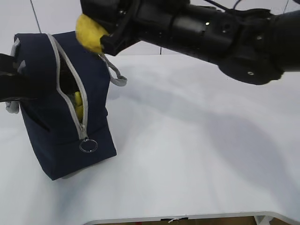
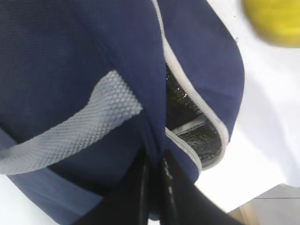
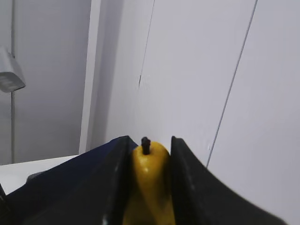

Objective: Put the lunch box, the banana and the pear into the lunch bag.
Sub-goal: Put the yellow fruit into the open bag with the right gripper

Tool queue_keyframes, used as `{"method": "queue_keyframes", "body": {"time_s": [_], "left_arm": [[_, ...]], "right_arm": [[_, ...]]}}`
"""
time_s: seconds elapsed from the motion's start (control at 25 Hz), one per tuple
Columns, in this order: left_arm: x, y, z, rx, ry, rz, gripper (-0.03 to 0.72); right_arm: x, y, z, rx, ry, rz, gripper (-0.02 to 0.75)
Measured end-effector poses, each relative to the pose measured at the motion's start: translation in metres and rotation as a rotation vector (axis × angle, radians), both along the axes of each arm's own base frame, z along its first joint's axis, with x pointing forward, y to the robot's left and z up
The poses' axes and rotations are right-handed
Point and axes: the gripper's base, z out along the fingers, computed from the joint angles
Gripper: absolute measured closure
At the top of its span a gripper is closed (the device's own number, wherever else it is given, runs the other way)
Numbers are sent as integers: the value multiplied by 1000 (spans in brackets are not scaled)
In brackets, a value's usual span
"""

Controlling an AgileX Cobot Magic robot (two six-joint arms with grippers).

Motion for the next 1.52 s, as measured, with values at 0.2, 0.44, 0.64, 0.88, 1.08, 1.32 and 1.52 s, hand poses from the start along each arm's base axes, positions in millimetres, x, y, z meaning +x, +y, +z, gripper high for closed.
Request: {"method": "queue_keyframes", "body": {"time_s": [0.2, 0.44, 0.64, 0.88, 1.08, 1.32, 1.52], "left_arm": [[0, 0, 0, 0, -4, 4, 703], [2, 1, 1, 2, -18, 18, 703], [2, 1, 1, 2, -20, 19, 703], [3, 1, 1, 3, -25, 25, 703], [3, 2, 1, 3, -29, 28, 703], [3, 2, 1, 3, -30, 29, 703], [3, 2, 2, 3, -30, 30, 703]], "right_arm": [[8, 37, -11, -58, 49, 12, 518], [20, 66, -23, -61, 143, 10, 519], [30, 72, -38, -75, 207, -13, 519], [37, 78, -62, -91, 278, -21, 519], [37, 80, -65, -97, 300, -9, 493], [36, 82, -60, -96, 315, 23, 267], [36, 79, -52, -77, 356, -2, 246]]}}
